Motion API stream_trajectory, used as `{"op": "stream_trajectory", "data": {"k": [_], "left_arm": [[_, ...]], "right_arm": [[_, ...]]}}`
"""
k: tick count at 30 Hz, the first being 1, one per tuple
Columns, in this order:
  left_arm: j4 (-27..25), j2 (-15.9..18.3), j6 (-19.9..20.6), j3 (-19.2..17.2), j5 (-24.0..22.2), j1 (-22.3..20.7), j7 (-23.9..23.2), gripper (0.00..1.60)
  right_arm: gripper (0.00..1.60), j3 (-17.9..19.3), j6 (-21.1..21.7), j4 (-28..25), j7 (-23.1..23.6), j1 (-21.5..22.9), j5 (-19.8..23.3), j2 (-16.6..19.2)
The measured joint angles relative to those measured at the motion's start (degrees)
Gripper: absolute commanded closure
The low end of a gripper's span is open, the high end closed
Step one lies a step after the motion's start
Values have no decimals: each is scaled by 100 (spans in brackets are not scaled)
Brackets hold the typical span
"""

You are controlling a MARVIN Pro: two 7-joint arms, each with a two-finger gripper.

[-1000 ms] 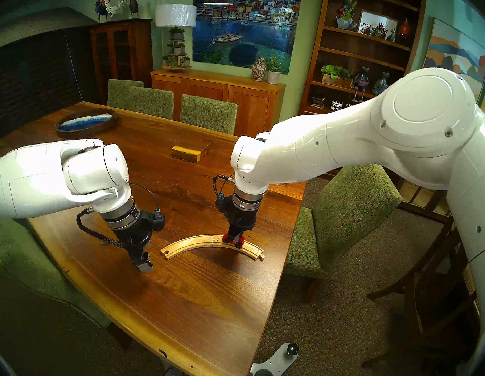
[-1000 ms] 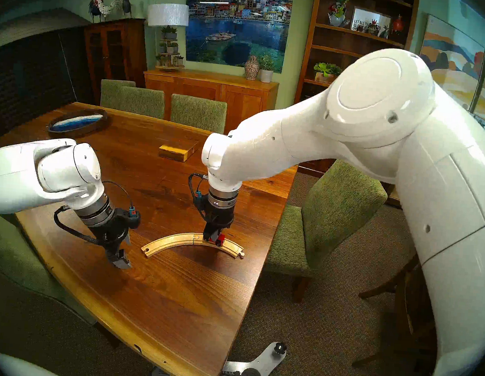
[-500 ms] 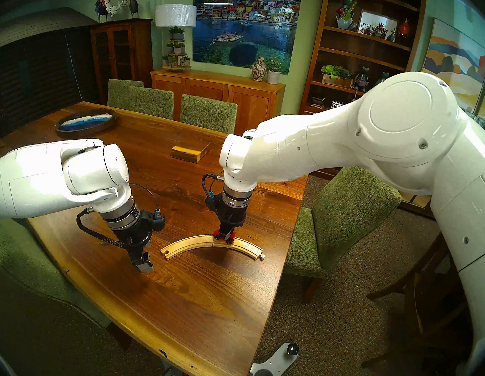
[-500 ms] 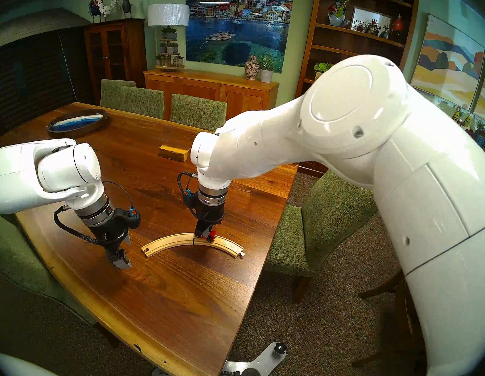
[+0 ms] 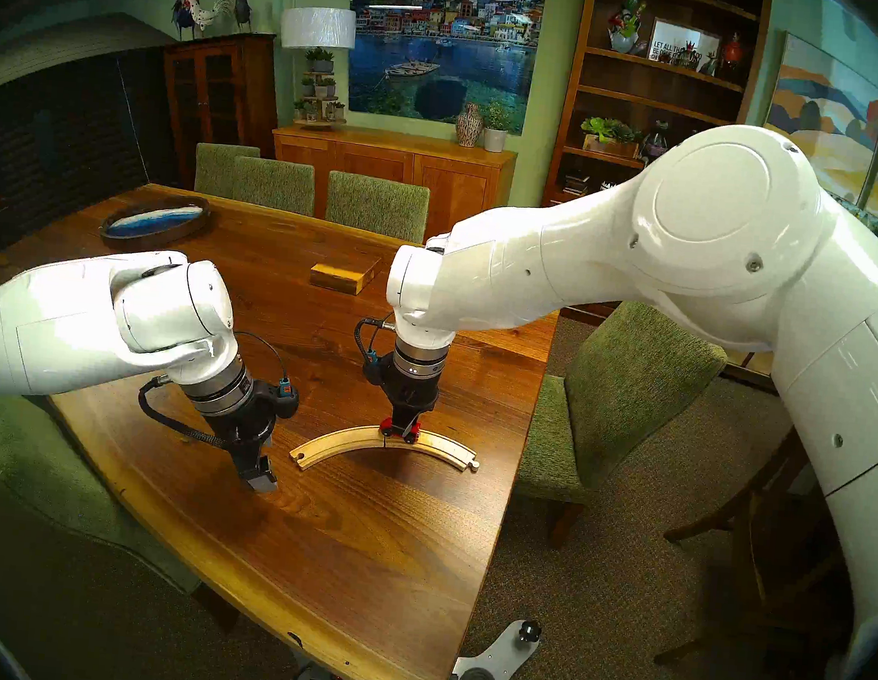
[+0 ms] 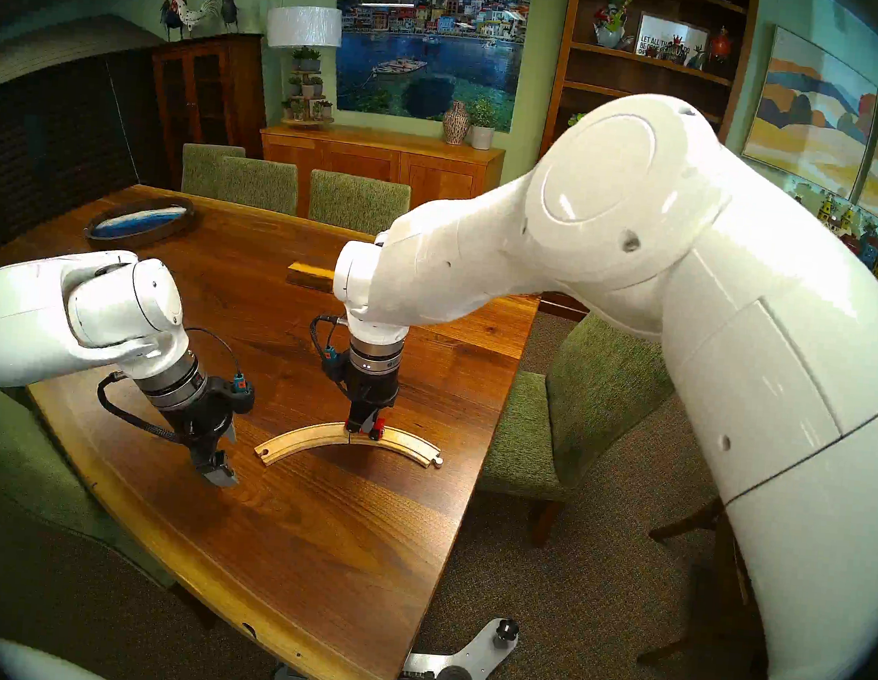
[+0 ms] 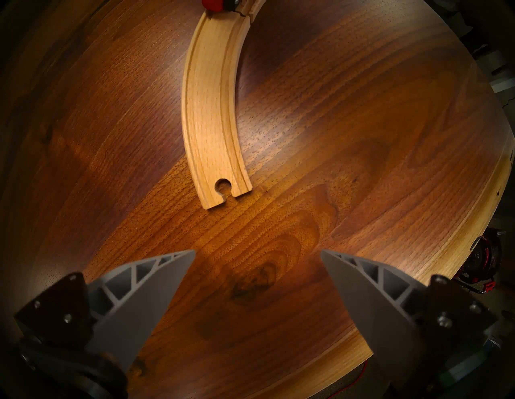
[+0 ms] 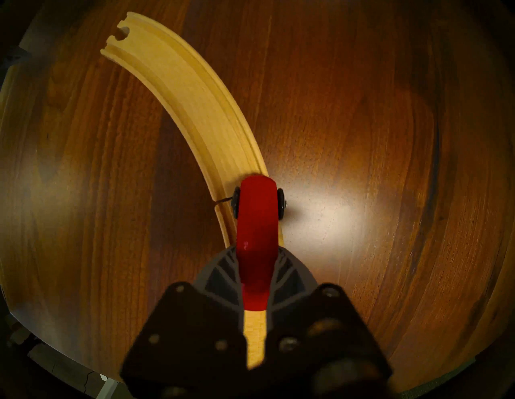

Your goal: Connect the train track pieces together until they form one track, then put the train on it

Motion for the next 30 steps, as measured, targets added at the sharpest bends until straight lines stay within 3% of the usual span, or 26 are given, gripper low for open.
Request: {"op": "stream_trajectory", "data": {"k": [11,30], "left_arm": [[0,0,0,0,0,0,0,0],[0,0,0,0,-1,0,1,0]], "right_arm": [[160,90,-99,-422,-365,131,94,142],[160,150,-132,-658,-742,192,338,246]]}}
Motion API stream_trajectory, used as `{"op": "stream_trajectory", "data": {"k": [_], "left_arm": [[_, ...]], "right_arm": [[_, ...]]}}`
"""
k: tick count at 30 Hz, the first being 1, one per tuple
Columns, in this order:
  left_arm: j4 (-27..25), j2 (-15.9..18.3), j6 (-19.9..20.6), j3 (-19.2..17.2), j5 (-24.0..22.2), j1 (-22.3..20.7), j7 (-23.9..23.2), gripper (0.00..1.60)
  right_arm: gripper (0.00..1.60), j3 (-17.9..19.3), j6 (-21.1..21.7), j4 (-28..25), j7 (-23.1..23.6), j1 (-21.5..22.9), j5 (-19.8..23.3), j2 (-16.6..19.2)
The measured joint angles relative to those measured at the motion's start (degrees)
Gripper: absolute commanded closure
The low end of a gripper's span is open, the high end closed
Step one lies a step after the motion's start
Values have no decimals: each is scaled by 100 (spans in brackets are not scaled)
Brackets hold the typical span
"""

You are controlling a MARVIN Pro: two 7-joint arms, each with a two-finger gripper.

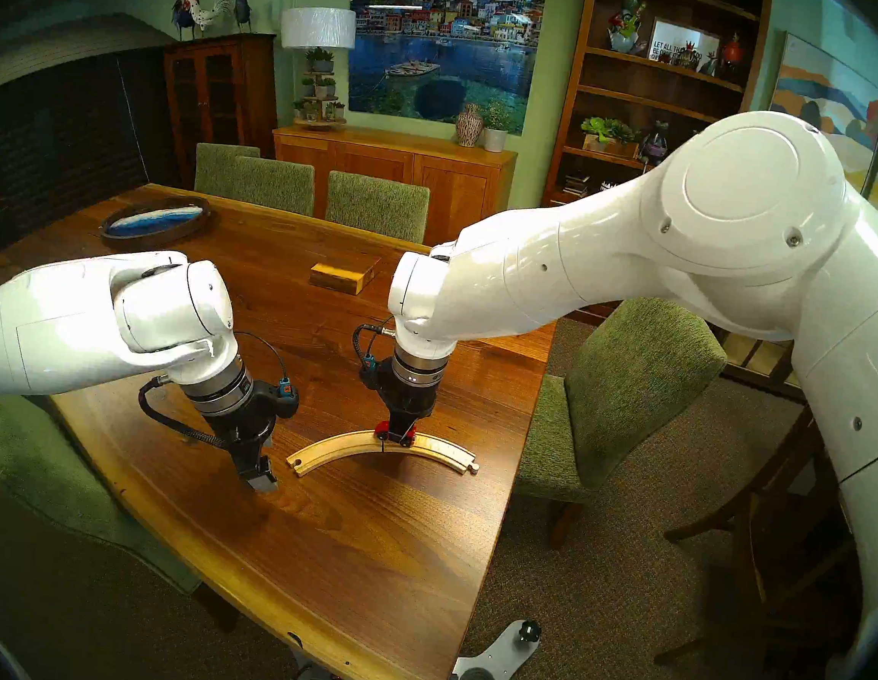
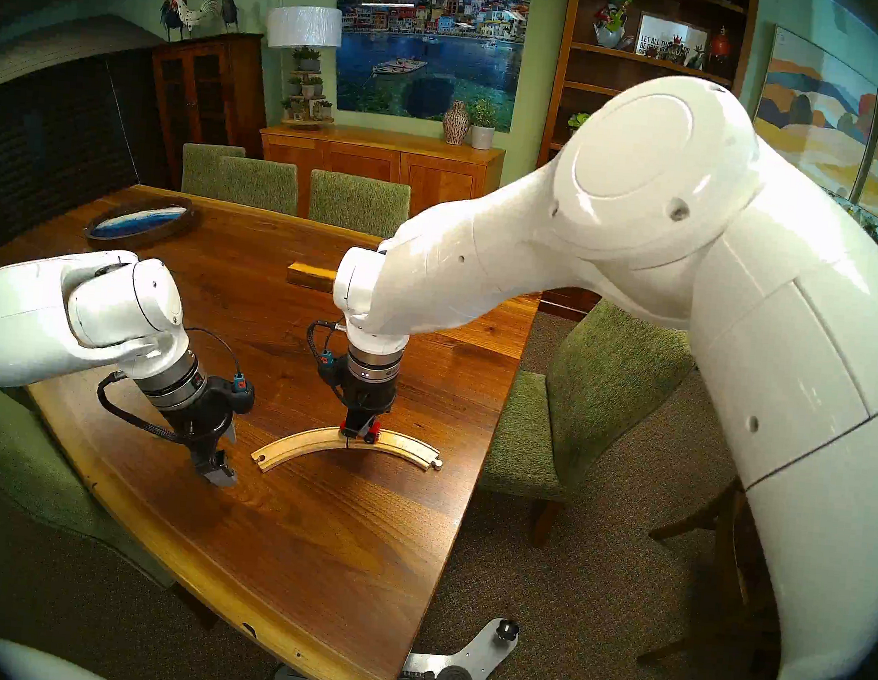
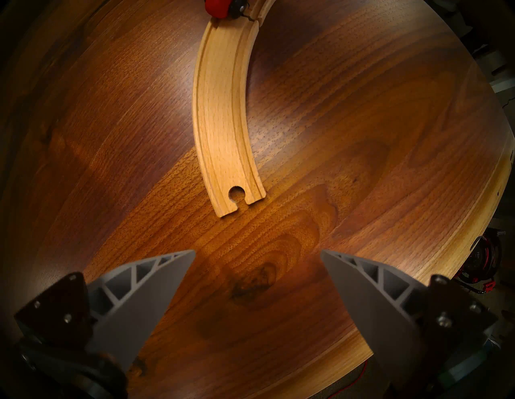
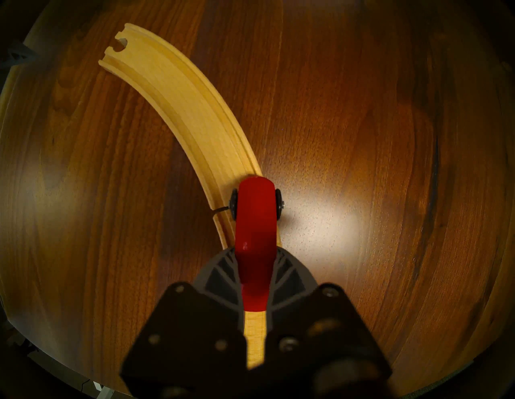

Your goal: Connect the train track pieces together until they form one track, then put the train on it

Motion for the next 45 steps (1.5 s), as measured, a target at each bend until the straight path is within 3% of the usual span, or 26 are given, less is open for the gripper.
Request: {"op": "stream_trajectory", "data": {"k": [16,45], "left_arm": [[0,1,0,0,0,0,1,0],[0,0,0,0,0,0,-1,0]], "right_arm": [[160,-87,212,-242,88,215,-54,47],[160,-145,192,-59,310,150,-348,-68]]}}
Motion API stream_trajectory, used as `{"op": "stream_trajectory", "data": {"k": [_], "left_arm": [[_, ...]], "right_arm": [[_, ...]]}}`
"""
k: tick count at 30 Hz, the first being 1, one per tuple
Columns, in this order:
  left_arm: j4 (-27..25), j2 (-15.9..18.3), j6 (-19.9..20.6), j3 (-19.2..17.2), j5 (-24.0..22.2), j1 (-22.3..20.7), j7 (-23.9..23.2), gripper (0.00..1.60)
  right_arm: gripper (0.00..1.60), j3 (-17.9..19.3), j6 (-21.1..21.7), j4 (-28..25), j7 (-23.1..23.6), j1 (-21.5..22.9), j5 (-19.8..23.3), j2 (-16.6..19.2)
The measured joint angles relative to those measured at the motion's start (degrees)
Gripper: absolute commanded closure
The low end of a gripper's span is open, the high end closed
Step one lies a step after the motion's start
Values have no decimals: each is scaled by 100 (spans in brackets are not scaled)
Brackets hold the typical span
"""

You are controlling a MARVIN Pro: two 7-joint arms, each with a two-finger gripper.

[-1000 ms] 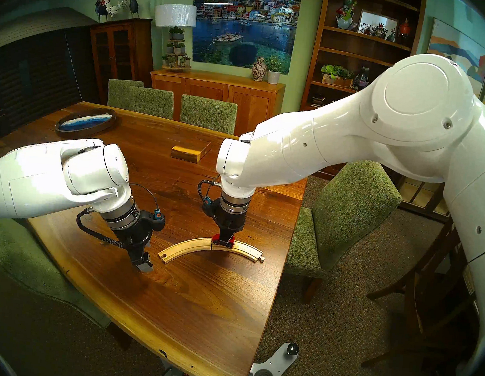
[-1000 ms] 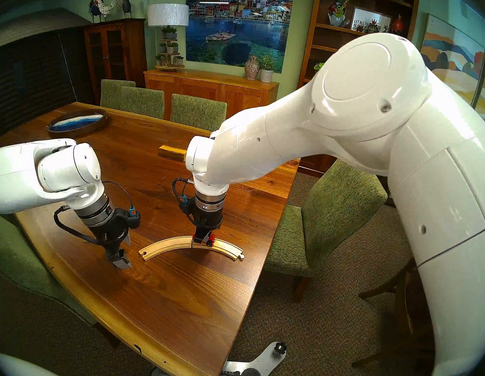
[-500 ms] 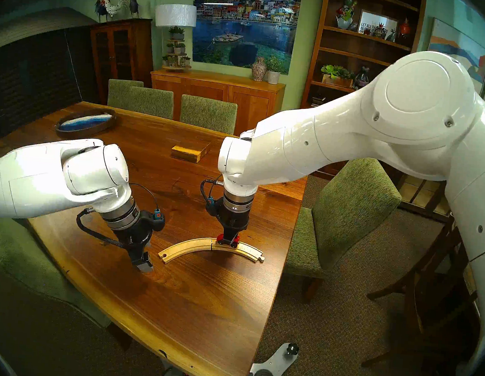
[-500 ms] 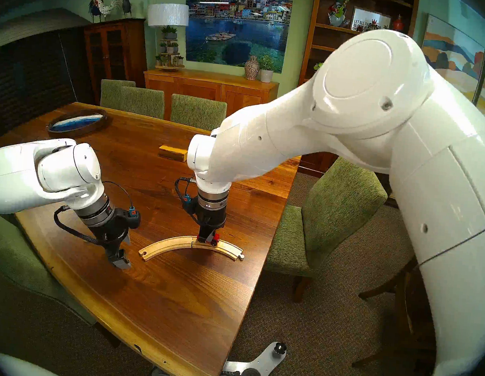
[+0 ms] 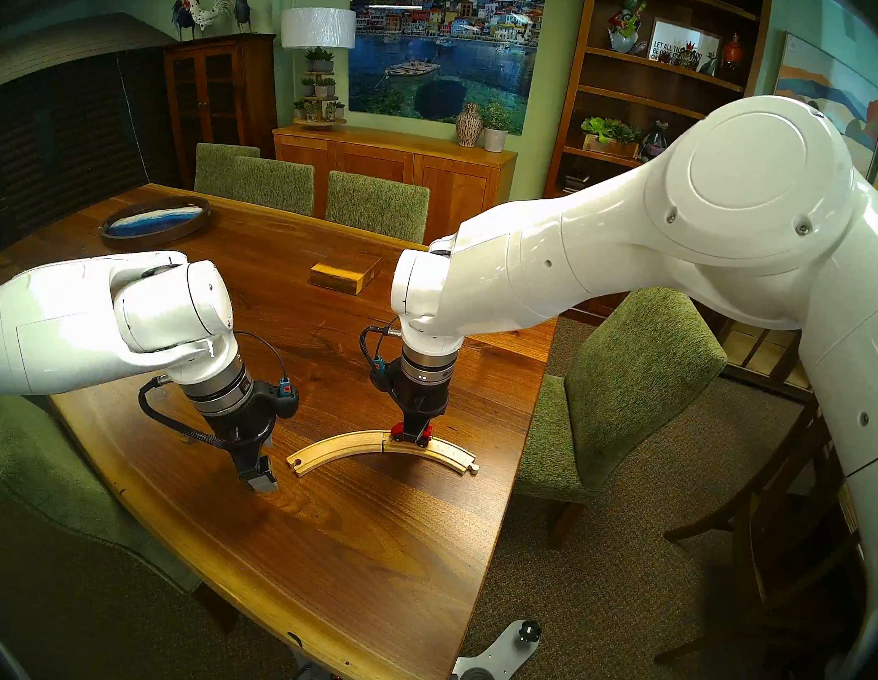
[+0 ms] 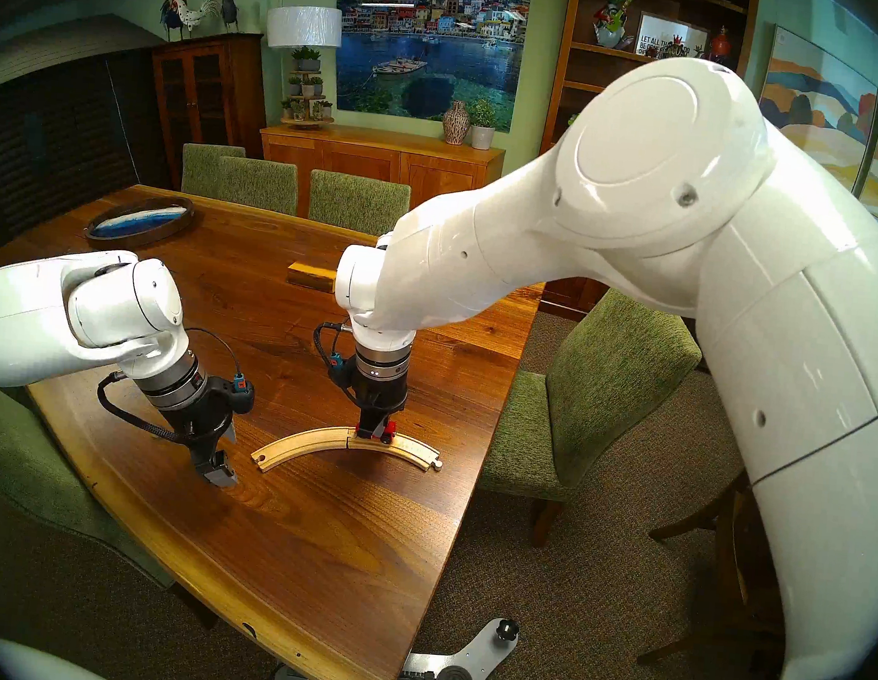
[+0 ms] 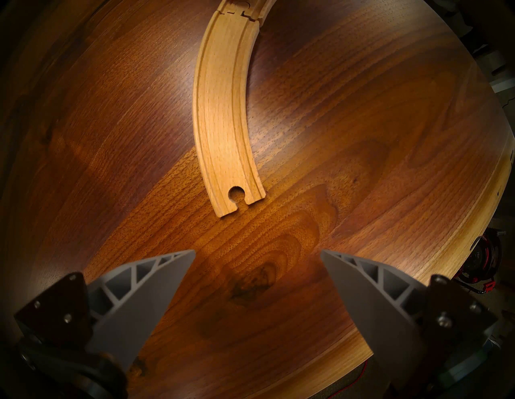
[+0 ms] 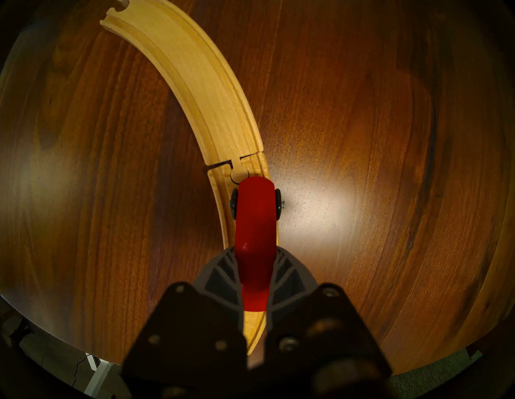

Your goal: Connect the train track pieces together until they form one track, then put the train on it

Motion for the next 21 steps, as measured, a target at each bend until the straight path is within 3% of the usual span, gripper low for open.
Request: {"op": "stream_trajectory", "data": {"k": [21], "left_arm": [[0,0,0,0,0,0,0,0]], "right_arm": [[160,-33,-145,63,114,-43,-105,-40]]}}
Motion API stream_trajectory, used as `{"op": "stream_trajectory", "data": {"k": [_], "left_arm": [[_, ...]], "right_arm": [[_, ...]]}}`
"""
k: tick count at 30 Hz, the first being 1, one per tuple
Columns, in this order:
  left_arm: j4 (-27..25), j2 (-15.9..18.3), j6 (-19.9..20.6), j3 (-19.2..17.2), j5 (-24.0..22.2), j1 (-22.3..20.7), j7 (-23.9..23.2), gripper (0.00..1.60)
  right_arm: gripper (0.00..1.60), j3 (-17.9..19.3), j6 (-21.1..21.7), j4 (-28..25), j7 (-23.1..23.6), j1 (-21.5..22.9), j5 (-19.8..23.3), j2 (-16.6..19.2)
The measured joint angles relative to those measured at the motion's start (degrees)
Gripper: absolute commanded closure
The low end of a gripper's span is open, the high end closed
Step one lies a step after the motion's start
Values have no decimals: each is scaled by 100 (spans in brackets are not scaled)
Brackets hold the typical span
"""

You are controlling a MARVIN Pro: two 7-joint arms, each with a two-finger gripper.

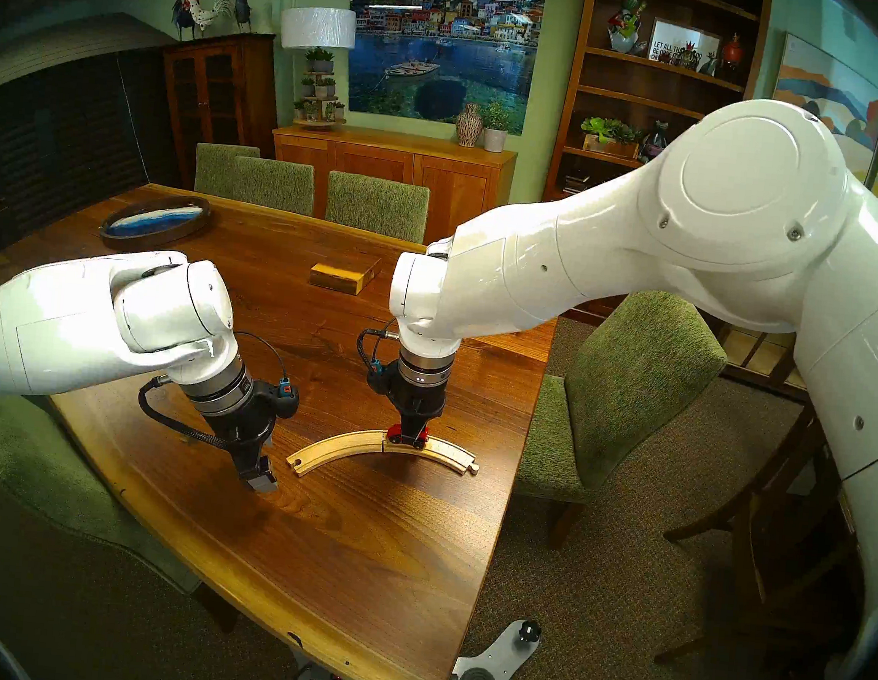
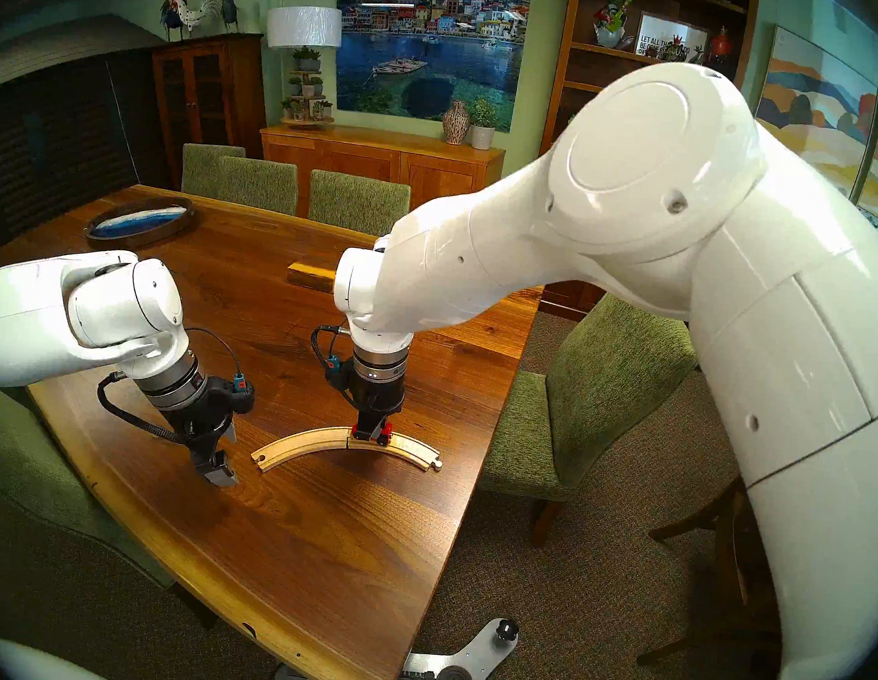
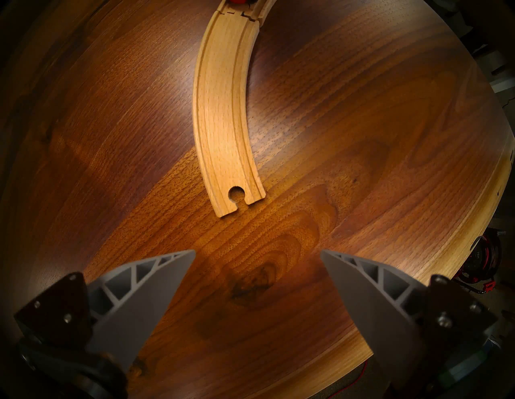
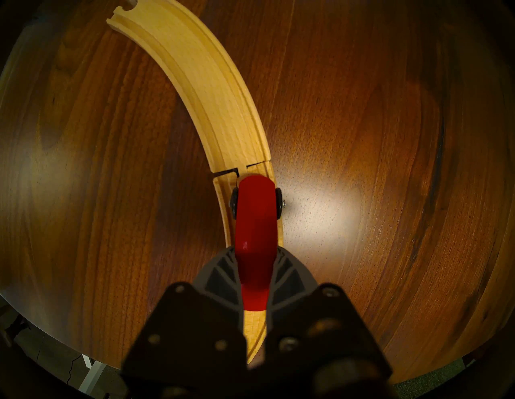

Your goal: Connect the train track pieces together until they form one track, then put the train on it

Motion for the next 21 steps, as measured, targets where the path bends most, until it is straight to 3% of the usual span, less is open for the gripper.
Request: {"op": "stream_trajectory", "data": {"k": [20,21], "left_arm": [[0,0,0,0,0,0,0,0],[0,0,0,0,0,0,0,0]], "right_arm": [[160,-16,-207,-269,-24,88,-210,51],[104,-16,-211,-269,-18,88,-217,51]]}}
